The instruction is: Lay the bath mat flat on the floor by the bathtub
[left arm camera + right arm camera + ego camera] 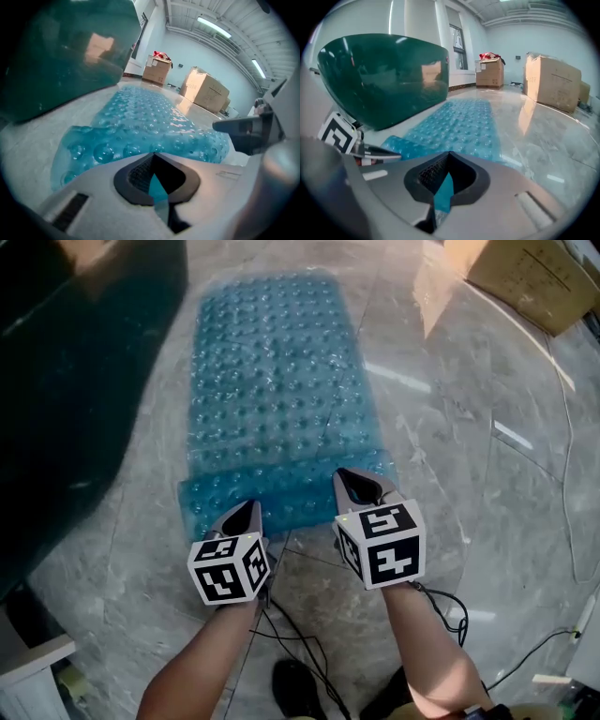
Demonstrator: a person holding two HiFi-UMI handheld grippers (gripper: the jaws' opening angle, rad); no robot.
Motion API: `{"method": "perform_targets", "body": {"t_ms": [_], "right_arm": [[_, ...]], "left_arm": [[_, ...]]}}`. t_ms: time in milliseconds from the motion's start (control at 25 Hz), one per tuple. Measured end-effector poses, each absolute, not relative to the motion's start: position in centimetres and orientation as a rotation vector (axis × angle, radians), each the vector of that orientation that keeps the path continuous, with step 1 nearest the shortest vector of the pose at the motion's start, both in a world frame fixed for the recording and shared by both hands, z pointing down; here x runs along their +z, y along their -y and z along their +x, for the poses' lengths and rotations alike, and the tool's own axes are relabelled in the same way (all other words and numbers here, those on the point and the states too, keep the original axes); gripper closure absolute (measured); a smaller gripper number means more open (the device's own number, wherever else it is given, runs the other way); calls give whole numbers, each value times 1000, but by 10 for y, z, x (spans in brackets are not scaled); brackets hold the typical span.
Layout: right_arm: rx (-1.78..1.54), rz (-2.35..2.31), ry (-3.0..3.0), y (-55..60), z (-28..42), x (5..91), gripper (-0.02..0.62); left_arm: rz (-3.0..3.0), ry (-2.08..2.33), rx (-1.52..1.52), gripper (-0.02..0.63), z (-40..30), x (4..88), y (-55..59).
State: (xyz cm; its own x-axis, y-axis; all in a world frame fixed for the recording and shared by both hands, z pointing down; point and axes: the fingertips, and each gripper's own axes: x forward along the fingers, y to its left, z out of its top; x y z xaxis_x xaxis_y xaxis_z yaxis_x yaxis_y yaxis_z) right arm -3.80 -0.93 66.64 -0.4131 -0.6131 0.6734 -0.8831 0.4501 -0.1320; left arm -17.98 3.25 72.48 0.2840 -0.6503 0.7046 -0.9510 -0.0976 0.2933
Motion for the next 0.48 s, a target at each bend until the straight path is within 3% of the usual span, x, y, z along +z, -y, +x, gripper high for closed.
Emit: {"method": "perform_targets", "body": {"t_ms": [480], "right_arm": [[475, 1070, 2034, -21, -45, 704, 588]], "left_arm": [[1935, 1398, 423, 606, -169, 693, -89]]}}
